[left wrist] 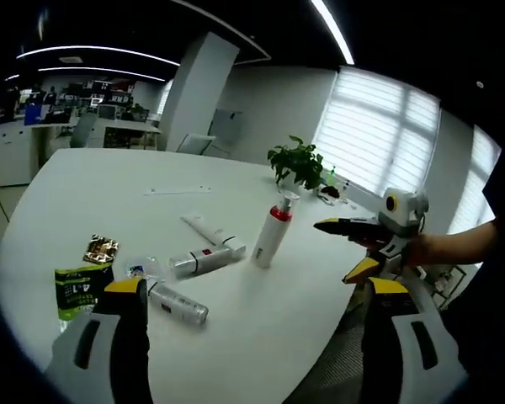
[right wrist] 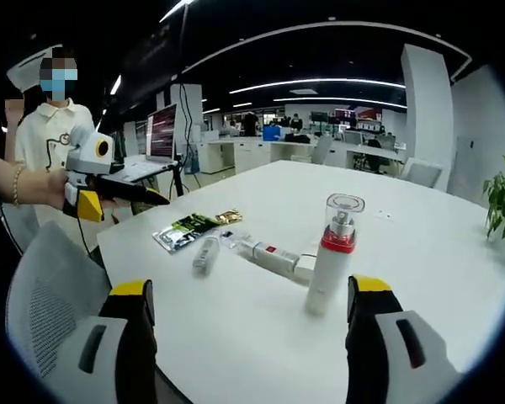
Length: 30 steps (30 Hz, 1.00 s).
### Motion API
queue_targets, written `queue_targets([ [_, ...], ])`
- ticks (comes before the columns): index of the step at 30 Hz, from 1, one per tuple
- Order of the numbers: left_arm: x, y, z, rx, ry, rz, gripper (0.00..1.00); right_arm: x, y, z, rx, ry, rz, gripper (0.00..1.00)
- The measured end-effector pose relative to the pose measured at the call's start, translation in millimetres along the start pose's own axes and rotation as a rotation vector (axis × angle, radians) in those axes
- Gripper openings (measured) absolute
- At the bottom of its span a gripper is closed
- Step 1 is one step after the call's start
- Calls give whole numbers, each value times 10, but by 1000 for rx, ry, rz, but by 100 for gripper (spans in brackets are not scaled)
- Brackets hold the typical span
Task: Arrange the skincare products in the storage area until every visible bottle or jar stands upright without overlapping.
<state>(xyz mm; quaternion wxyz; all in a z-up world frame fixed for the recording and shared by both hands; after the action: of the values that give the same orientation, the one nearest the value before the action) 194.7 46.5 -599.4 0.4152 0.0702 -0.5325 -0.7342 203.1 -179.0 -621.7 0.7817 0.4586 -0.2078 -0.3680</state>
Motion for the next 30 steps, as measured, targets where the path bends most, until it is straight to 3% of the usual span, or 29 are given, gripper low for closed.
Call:
queue_targets([
  [15,-150,-207,306,8,92,37,99,-104,-104,54,-10,-9,-48,96],
  [30,-164,-396,333,0,121,65,99,-192,-49,-15,-34,-2,-34,95],
])
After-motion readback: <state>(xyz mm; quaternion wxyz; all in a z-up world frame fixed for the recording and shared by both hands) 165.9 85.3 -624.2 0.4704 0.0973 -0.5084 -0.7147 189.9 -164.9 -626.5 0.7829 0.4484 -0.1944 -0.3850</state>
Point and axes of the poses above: the point that each gripper's makers call its tool centre point, and the gripper's own axes: z roughly backward along the fingers, x roughly to its right, y roughly out of its top, the point moved 4 cm from there along z, roughly backward along the fingers, and after that the axes turned 7 degrees about -x, right-handed, at the moved point
